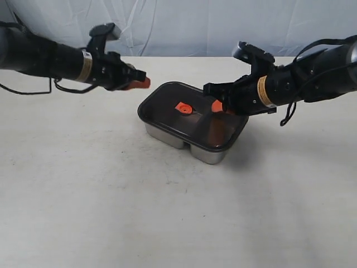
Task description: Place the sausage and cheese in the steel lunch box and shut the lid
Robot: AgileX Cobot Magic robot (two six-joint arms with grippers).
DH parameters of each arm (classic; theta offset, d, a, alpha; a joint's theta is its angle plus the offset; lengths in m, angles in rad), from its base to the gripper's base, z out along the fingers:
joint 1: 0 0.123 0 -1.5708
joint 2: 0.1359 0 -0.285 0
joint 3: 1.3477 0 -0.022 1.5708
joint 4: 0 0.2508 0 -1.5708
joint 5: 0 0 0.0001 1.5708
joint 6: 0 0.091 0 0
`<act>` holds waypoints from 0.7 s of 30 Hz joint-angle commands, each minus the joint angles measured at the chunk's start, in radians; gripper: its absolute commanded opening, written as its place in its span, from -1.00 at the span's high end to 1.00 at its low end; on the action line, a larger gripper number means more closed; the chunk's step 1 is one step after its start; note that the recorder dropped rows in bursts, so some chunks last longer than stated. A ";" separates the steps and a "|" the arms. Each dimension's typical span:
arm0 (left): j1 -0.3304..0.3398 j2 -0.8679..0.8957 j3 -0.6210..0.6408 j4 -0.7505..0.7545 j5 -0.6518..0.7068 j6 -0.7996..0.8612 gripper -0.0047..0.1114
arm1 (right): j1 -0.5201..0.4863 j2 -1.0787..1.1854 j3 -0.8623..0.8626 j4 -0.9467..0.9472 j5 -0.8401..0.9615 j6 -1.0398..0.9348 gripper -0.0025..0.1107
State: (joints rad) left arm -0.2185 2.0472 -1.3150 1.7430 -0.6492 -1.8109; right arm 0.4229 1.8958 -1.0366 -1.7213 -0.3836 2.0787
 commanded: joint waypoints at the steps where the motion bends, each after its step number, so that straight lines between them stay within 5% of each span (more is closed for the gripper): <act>1: 0.008 -0.173 0.081 0.001 0.143 0.029 0.92 | -0.003 -0.148 0.008 -0.023 0.018 -0.030 0.97; 8: 0.008 -0.432 0.349 -0.148 0.291 0.205 0.92 | -0.003 -0.386 0.140 -0.023 0.090 -0.113 0.97; 12: 0.006 -0.557 0.469 -0.345 0.210 0.329 0.92 | -0.003 -0.519 0.245 -0.023 0.193 -0.195 0.97; 21: 0.005 -0.792 0.701 -0.478 0.010 0.433 0.92 | -0.003 -0.788 0.478 -0.023 0.471 -0.264 0.97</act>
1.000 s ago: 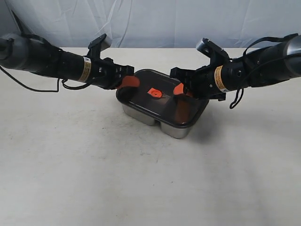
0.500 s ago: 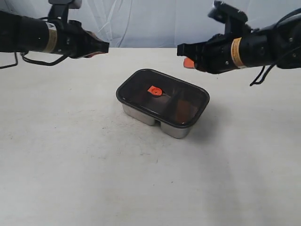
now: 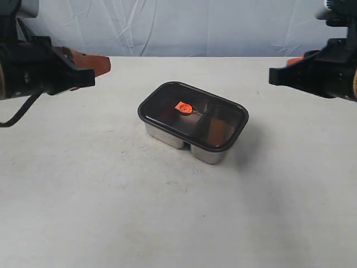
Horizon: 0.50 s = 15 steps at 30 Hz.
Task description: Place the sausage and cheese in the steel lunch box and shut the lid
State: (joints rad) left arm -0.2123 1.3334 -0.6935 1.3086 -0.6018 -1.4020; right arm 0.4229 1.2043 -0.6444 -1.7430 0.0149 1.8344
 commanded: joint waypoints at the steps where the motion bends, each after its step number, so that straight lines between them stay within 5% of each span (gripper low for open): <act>1: -0.002 -0.094 0.096 -0.044 -0.043 0.024 0.92 | -0.003 -0.118 0.102 0.025 0.070 -0.019 0.97; 9: -0.002 -0.112 0.163 0.010 -0.244 -0.007 0.92 | -0.003 -0.262 0.202 0.273 0.036 -0.019 0.97; 15: -0.002 -0.112 0.163 0.033 -0.297 -0.007 0.92 | -0.003 -0.275 0.210 0.285 0.030 -0.019 0.97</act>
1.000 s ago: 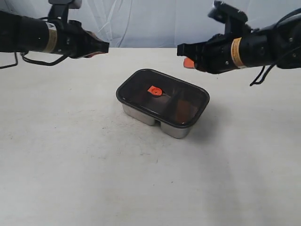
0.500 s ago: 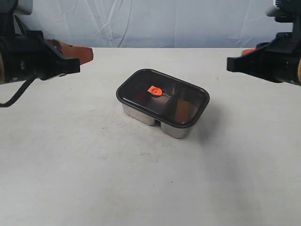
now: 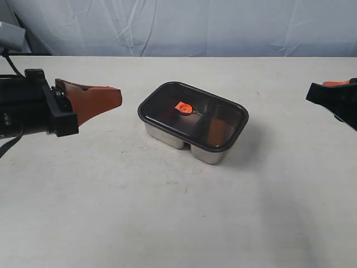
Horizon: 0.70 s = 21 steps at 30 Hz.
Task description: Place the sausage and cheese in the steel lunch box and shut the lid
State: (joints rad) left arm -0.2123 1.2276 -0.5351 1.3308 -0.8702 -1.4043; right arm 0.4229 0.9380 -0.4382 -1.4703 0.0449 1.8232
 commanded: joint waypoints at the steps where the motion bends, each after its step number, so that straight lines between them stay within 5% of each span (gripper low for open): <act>1: -0.002 -0.006 0.005 0.011 -0.028 -0.005 0.92 | -0.003 -0.009 0.004 0.012 0.000 -0.008 0.97; 11: -0.002 -0.006 0.005 0.009 -0.028 -0.003 0.92 | -0.008 -0.065 -0.002 -0.067 0.119 -0.041 0.97; 21: -0.002 -0.006 0.005 0.009 -0.024 -0.003 0.92 | -0.144 -0.638 0.007 -0.129 0.006 -0.074 0.97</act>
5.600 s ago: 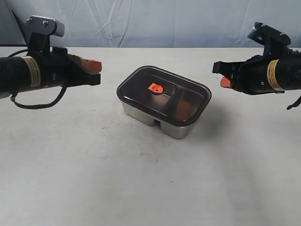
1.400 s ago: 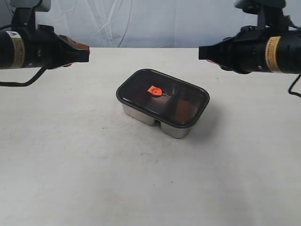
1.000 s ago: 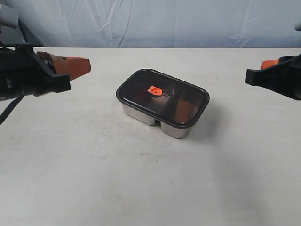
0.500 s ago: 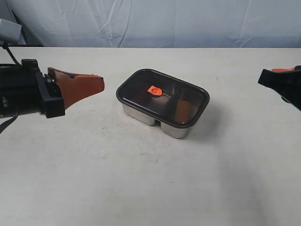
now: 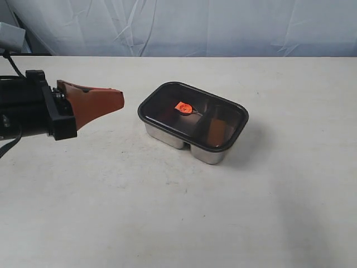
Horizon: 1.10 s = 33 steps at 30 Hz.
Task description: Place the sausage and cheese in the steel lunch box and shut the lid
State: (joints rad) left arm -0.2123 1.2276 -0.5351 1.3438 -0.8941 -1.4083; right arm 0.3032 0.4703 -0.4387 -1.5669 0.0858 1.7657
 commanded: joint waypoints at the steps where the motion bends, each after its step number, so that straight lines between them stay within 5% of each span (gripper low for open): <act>1: -0.002 -0.006 0.005 -0.004 0.000 0.001 0.92 | -0.024 -0.204 0.007 -0.032 -0.029 -0.016 0.97; 7: -0.002 -0.006 0.005 -0.004 0.000 0.003 0.92 | -0.023 -0.248 0.034 0.135 0.012 -0.065 0.97; 12: -0.002 -0.006 0.005 -0.004 0.000 0.003 0.92 | -0.023 -0.216 0.058 0.978 0.196 -1.000 0.97; 14: -0.002 -0.006 0.005 -0.004 0.000 0.003 0.92 | -0.023 -0.216 0.062 1.098 0.262 -1.198 0.97; 20: -0.002 -0.006 0.005 -0.004 0.000 0.003 0.92 | -0.023 -0.245 0.135 1.184 0.278 -1.322 0.97; 29: -0.002 -0.006 0.005 -0.004 0.000 0.003 0.92 | -0.024 -0.306 0.270 1.504 0.269 -1.845 0.97; 33: -0.002 -0.006 0.005 -0.004 0.002 0.003 0.92 | -0.156 -0.328 0.307 1.551 0.262 -1.845 0.97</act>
State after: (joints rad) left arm -0.2123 1.2276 -0.5351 1.3438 -0.8941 -1.4083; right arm 0.2136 0.1643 -0.1469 -0.0456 0.3608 -0.0674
